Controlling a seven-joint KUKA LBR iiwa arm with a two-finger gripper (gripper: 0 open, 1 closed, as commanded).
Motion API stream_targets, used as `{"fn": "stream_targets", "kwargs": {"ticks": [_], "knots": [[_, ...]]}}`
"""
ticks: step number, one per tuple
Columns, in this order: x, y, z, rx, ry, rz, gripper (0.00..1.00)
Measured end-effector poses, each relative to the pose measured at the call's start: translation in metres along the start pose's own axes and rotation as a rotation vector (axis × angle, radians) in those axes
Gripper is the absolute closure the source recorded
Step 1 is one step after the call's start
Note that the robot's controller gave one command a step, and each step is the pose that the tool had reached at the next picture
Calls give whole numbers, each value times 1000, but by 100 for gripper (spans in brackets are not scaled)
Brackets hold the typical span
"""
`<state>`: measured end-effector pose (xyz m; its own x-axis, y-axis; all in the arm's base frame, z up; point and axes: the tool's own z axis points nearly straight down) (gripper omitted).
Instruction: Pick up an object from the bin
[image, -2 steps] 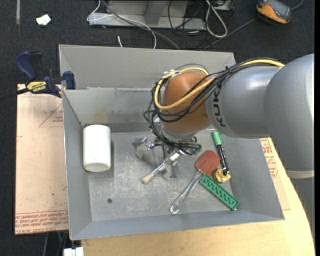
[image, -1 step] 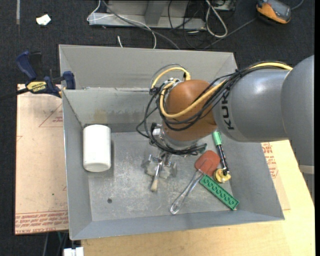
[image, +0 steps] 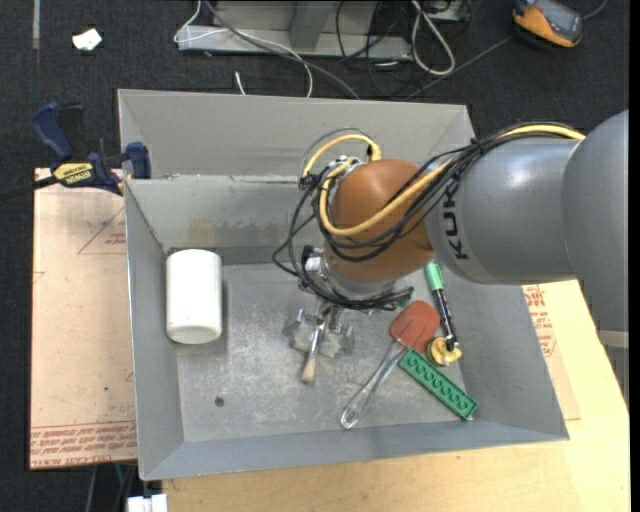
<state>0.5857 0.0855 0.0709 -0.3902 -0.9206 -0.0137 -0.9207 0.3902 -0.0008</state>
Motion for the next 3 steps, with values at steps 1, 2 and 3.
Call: {"fn": "stream_targets", "kwargs": {"ticks": [1,2,3], "knots": [[0,1,-18,-2,0,2,100],[-1,1,-30,-2,-2,5,100],[-2,1,-46,-2,-2,6,100]]}}
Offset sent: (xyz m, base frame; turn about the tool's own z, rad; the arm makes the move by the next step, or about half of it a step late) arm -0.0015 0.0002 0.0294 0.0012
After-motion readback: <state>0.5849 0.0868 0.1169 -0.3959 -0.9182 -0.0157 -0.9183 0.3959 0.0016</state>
